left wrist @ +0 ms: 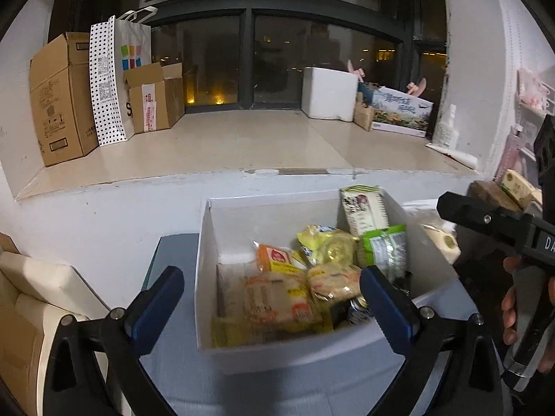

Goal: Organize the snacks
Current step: 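Grasp the green seaweed pack with the left gripper while the right grasps the rice-cake bag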

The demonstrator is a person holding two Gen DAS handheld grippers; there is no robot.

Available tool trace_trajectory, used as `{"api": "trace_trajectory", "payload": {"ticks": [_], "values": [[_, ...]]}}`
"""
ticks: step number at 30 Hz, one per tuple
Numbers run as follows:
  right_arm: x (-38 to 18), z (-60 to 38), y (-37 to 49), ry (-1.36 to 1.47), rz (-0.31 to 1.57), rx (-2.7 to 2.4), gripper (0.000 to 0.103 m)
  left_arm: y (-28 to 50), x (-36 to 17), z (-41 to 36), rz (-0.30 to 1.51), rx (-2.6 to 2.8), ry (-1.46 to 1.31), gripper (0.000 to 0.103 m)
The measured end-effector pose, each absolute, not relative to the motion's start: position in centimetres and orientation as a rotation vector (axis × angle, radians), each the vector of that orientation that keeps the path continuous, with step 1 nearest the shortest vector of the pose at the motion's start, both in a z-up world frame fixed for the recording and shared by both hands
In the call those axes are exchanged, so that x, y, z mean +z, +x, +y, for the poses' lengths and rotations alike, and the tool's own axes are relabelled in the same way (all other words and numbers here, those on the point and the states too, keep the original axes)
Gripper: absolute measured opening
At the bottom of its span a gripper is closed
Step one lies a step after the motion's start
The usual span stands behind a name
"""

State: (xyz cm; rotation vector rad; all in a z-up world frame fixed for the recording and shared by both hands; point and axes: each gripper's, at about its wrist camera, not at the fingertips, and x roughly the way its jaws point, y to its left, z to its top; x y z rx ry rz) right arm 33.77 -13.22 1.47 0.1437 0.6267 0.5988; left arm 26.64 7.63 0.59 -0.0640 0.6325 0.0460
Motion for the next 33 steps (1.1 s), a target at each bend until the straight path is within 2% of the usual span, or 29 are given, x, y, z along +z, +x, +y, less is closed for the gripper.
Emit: {"api": "trace_trajectory", "payload": {"ticks": [8, 17, 20, 32, 33], "values": [[-0.3, -15.8, 25.6, 0.117, 0.660, 0.723, 0.103, 17.6, 0.1, 5.3, 0.639, -0.027, -0.005, 0.103], [-9.5, -18.2, 15.7, 0.127, 0.833, 0.630, 0.103, 9.1, -4.8, 4.4, 0.735, -0.045, -0.127, 0.103], [-11.9, -16.6, 12.8, -0.037, 0.820, 0.583, 0.103, 7.0, -6.4, 4.1, 0.739, -0.038, -0.164, 0.103], [-15.4, -12.5, 13.7, -0.238, 0.889, 0.543, 0.103, 4.4, -9.7, 4.6, 0.782, 0.033, -0.214, 0.103], [-15.5, -12.3, 13.8, -0.242, 0.888, 0.547, 0.098, 4.5, -9.8, 4.5, 0.785, 0.031, -0.215, 0.103]]}}
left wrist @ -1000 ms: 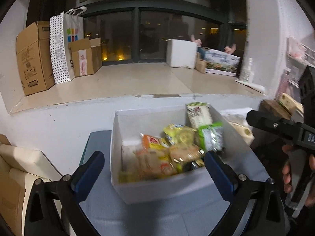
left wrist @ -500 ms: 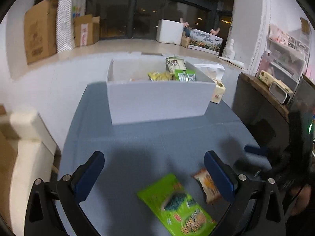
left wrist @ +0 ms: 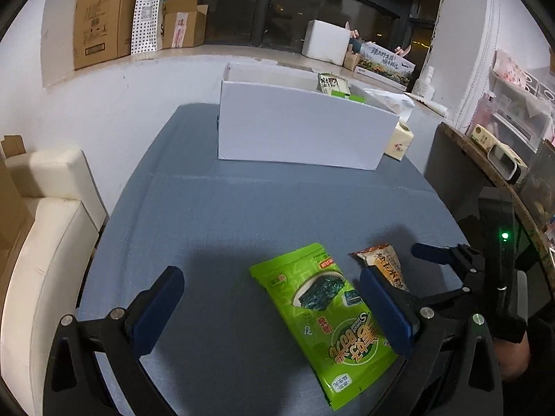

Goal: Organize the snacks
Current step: 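Grasp the green seaweed pack with the left gripper while the right grasps the rice-cake bag, then carry the seaweed pack and rice-cake bag over the white box and release both inside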

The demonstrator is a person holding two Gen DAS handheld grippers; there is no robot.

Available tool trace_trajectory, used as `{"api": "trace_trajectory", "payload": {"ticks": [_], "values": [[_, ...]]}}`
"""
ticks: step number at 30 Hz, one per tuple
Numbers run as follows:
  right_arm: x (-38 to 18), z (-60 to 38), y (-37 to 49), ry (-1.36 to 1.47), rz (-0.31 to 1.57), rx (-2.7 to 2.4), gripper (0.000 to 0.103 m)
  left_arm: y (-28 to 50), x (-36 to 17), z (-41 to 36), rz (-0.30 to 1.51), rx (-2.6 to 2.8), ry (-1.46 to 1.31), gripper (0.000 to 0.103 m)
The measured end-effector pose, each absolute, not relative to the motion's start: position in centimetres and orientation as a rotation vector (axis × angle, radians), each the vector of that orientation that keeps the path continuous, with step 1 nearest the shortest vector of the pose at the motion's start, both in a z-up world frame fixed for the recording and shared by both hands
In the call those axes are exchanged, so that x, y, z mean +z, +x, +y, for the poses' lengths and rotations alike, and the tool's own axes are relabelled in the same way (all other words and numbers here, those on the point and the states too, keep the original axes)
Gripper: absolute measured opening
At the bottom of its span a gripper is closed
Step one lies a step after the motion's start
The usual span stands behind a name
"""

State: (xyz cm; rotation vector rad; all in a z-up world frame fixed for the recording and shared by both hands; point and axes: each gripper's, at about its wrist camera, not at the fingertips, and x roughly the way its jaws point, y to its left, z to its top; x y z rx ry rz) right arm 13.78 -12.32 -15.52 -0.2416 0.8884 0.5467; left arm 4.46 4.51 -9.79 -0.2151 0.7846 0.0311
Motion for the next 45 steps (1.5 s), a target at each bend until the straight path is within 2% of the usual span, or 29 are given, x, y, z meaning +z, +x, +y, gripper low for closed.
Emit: {"api": "trace_trajectory", "payload": {"ticks": [1, 2, 3, 16, 23, 25, 28, 30, 38, 45], "values": [[-15.8, -12.1, 13.9, -0.251, 0.902, 0.552, 0.078, 4.5, -9.9, 4.4, 0.785, 0.031, -0.214, 0.103], [-15.7, -12.0, 13.7, -0.284, 0.876, 0.536, 0.071, 4.5, -9.9, 4.2, 0.786, 0.030, -0.209, 0.103], [-15.7, -11.9, 13.7, -0.309, 0.868, 0.534, 0.050, 4.6, -10.0, 4.0, 0.789, 0.027, -0.204, 0.103], [-10.8, -18.6, 13.2, -0.127, 0.744, 0.482, 0.049, 8.3, -12.8, -0.2, 0.906, 0.026, -0.205, 0.103], [-11.3, -19.1, 12.5, -0.117, 0.753, 0.491, 0.050, 9.4, -15.5, -1.8, 0.980, 0.106, -0.135, 0.102], [-11.6, -18.8, 12.3, -0.114, 0.759, 0.497, 0.050, 9.3, -15.5, -2.1, 0.969, 0.124, -0.098, 0.088], [-11.5, -18.7, 12.0, -0.114, 0.755, 0.504, 0.050, 9.2, -15.3, -1.8, 0.960, 0.104, -0.106, 0.080], [-11.5, -18.6, 11.8, -0.117, 0.750, 0.509, 0.050, 9.0, -14.8, -1.3, 0.939, 0.084, -0.131, 0.076], [-10.6, -18.6, 12.2, -0.092, 0.741, 0.528, 0.050, 8.6, -8.5, -0.8, 0.725, 0.015, -0.052, 0.075], [-6.3, -18.2, 15.8, 0.001, 0.699, 0.583, 0.050, 13.2, -2.2, 1.1, 0.619, -0.015, -0.044, 0.075]]}}
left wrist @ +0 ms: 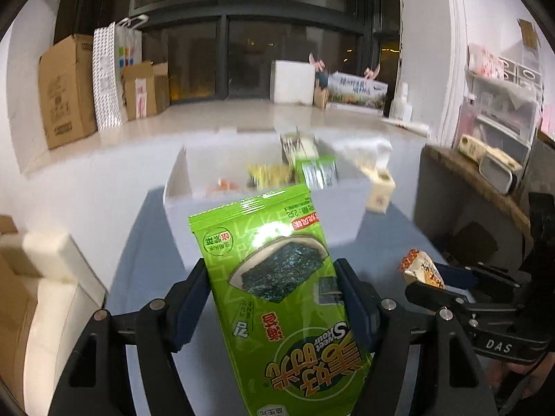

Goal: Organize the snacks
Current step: 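Carry the seaweed pack and rice-cake bag over the white box and release both inside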

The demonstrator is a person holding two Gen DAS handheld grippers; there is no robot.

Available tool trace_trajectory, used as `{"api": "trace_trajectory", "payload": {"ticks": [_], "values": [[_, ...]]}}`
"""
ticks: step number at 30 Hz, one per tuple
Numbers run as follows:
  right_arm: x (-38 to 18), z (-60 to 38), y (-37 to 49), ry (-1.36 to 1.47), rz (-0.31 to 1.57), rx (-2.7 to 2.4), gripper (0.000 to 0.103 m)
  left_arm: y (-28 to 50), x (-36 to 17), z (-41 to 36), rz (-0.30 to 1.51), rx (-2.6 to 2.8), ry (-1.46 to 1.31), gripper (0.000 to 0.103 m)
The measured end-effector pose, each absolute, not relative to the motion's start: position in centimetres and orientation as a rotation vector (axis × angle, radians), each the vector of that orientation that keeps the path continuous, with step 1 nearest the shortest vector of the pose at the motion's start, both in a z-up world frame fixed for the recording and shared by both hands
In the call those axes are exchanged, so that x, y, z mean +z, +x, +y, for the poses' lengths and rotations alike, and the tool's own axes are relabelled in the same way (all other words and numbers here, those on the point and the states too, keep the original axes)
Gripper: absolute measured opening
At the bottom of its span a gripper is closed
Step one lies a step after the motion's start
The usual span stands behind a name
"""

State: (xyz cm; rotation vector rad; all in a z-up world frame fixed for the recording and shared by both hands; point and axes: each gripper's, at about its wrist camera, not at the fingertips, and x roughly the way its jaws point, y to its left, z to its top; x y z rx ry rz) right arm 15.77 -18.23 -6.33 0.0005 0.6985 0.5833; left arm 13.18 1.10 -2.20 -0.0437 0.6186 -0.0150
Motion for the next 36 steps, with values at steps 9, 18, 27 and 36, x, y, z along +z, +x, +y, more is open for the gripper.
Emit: {"api": "trace_trajectory", "payload": {"ticks": [9, 18, 27, 36], "values": [[-0.4, -15.6, 25.5, 0.087, 0.673, 0.629, 0.050, 22.0, 2.6, 3.4, 0.550, 0.015, 0.013, 0.075], [0.5, -12.8, 35.3, 0.111, 0.741, 0.558, 0.050, 31.3, 2.0, 4.7, 0.599, 0.059, 0.054, 0.075], [-0.6, -14.3, 38.6, 0.242, 0.750, 0.521, 0.103, 34.9, 0.3, 7.5, 0.650, 0.165, -0.022, 0.103], [0.1, -13.2, 35.4, 0.084, 0.619, 0.481, 0.103, 31.2, -0.3, 6.8, 0.605, 0.181, -0.048, 0.103]]}}
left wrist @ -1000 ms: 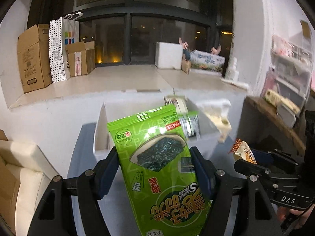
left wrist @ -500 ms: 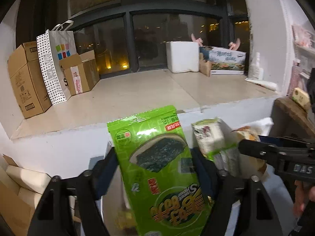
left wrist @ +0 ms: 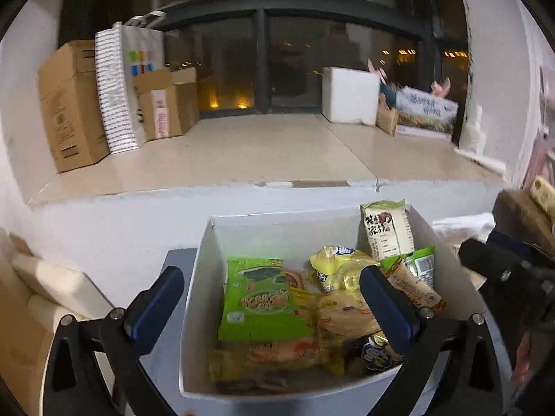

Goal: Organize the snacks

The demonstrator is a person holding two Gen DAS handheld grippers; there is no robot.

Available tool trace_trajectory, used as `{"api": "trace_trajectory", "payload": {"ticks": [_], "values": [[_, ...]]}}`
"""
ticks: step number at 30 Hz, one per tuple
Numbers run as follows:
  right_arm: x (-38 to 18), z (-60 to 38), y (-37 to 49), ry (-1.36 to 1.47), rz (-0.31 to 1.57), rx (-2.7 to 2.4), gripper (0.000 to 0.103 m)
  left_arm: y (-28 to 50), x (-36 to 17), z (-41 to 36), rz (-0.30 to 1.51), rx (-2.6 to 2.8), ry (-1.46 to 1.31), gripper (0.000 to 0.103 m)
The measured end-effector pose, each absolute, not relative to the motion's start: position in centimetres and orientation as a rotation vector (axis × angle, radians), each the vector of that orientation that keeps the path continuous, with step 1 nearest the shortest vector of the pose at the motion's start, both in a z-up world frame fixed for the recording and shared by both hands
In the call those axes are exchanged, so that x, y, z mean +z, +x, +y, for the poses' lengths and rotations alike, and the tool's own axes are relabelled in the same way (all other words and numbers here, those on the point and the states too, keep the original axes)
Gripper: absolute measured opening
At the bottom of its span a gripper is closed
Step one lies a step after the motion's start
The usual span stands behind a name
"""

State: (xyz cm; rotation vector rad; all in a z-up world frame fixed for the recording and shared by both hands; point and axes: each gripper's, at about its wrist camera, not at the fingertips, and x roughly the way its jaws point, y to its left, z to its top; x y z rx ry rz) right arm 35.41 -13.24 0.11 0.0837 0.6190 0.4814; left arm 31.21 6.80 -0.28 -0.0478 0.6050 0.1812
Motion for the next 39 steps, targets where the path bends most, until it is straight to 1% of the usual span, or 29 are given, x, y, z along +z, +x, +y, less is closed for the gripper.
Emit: {"api": "trace_trajectory", "payload": {"ticks": [3, 6, 8, 12, 14, 18, 20, 22, 27, 31, 39], "values": [[1.0, -12.7, 33.1, -0.011, 0.558, 0.425, 0.103, 29.1, 0.2, 6.7, 0.571, 0.210, -0.077, 0.103], [2.4, -12.7, 29.3, -0.087, 0.440, 0.389, 0.103, 26.4, 0.7, 6.8, 0.541, 0.210, -0.132, 0.103], [3.1, -12.9, 27.6, -0.083, 0.421, 0.419, 0.103, 24.3, 1.2, 6.7, 0.519, 0.190, -0.139, 0.103], [4.0, -13.9, 23.5, -0.066, 0.417, 0.420, 0.103, 18.7, 2.4, 5.0, 0.443, 0.191, -0.052, 0.103], [4.2, -14.3, 20.8, -0.070, 0.388, 0.420, 0.103, 15.9, 2.6, 4.2, 0.446, 0.161, -0.034, 0.103], [3.7, -15.5, 17.5, -0.047, 0.515, 0.460, 0.103, 11.2, 2.2, 3.6, 0.528, 0.136, -0.089, 0.103], [3.4, -16.4, 16.1, -0.007, 0.585, 0.475, 0.103, 8.7, 2.2, 3.5, 0.536, 0.124, -0.131, 0.103], [3.1, -17.3, 14.3, 0.029, 0.612, 0.495, 0.103, 6.5, 2.5, 3.2, 0.528, 0.139, -0.148, 0.103], [2.4, -18.3, 8.5, 0.004, 0.582, 0.489, 0.103, 3.4, 3.1, 2.3, 0.554, 0.088, -0.165, 0.103], [2.7, -18.5, 5.8, -0.023, 0.548, 0.530, 0.103, 1.5, 3.7, 1.3, 0.552, 0.084, -0.137, 0.103], [3.1, -19.1, 5.6, -0.013, 0.540, 0.534, 0.103, 1.3, 3.9, 0.8, 0.559, 0.078, -0.129, 0.103]]}}
